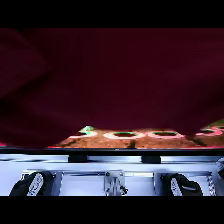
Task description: Fold the shirts.
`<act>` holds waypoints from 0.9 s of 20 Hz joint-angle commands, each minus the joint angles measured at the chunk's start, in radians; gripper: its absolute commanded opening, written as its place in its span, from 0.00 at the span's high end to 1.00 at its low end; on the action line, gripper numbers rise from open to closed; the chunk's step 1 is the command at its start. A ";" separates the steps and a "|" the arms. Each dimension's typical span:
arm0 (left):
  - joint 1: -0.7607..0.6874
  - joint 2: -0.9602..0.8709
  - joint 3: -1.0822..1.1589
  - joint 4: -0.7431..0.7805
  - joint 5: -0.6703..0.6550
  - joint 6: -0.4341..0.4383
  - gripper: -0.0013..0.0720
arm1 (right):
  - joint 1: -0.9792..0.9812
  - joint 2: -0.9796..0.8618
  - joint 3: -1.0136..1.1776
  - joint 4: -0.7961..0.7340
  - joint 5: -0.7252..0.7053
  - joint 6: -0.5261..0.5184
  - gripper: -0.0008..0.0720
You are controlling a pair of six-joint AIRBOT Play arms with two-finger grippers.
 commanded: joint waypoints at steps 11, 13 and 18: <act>-0.110 -0.166 -0.819 -0.031 0.105 0.076 0.94 | 0.005 -0.486 -0.536 0.274 0.167 0.186 0.88; -0.174 -0.257 -0.817 -0.042 0.262 0.076 0.94 | 0.005 -0.595 -0.536 0.422 0.335 0.186 0.88; -0.285 -0.485 -0.817 -0.146 0.483 0.075 0.94 | 0.005 -0.784 -0.536 0.486 0.492 0.230 0.88</act>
